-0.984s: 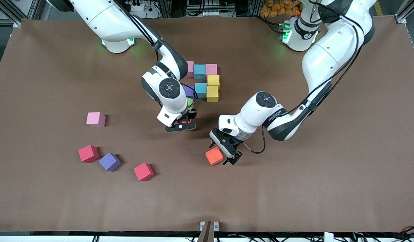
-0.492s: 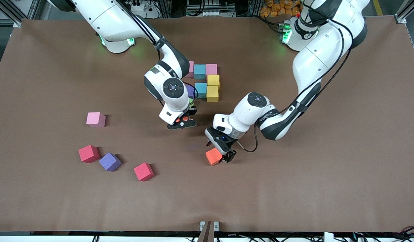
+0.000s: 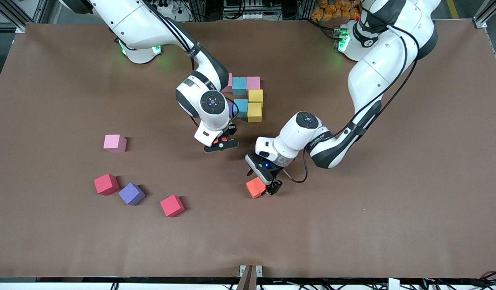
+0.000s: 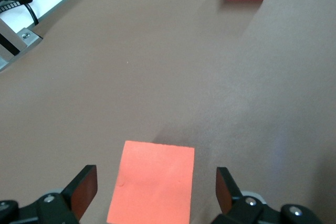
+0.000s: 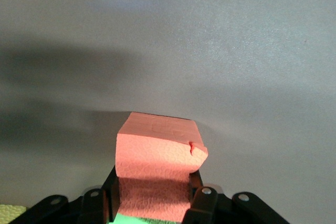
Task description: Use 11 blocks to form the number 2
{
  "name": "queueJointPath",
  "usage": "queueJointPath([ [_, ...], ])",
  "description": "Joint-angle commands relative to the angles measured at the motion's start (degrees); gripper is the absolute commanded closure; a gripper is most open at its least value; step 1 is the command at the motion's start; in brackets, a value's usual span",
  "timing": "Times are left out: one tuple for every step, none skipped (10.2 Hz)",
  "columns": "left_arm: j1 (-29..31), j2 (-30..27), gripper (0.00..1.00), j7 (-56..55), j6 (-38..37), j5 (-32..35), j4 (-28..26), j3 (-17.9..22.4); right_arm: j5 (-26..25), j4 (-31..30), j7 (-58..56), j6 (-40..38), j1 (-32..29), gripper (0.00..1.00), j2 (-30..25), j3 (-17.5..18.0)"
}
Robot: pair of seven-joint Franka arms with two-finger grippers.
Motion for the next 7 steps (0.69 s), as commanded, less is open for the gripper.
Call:
queueJointPath([
  [-2.44, 1.3, 0.0, 0.9, 3.53, 0.28, 1.64, 2.95, -1.09, -0.71, -0.11, 0.66, 0.13, 1.0, -0.23, 0.33],
  [-2.45, 1.3, 0.0, 0.99, 3.53, 0.28, 1.64, 2.95, -1.09, -0.8, -0.11, 0.84, 0.3, 1.0, -0.23, 0.42],
  [-2.45, 1.3, 0.0, 0.9, 3.62, 0.36, 1.64, 2.95, -1.09, -0.8, -0.11, 1.27, 0.48, 1.0, -0.23, 0.94],
  [-2.45, 1.56, 0.0, 0.99, 3.62, 0.37, 1.64, 2.95, -1.09, -0.8, -0.11, 1.45, 0.48, 1.0, -0.23, 1.04],
  [-2.53, 1.74, 0.0, 0.99, 3.62, 0.37, 1.64, 2.95, -1.09, -0.89, 0.06, 1.45, 0.48, 1.0, -0.15, 1.04],
  [-2.71, 2.09, 0.0, 0.99, 3.79, 0.37, 1.64, 3.73, -1.18, -1.23, 0.07, 1.54, 0.48, 1.0, -0.15, 1.12],
  [-3.84, 2.18, 0.0, 0.9, 5.45, 0.28, 1.64, 5.39, -1.53, -2.46, -0.02, 3.46, 0.48, 1.0, -0.23, 1.12],
])
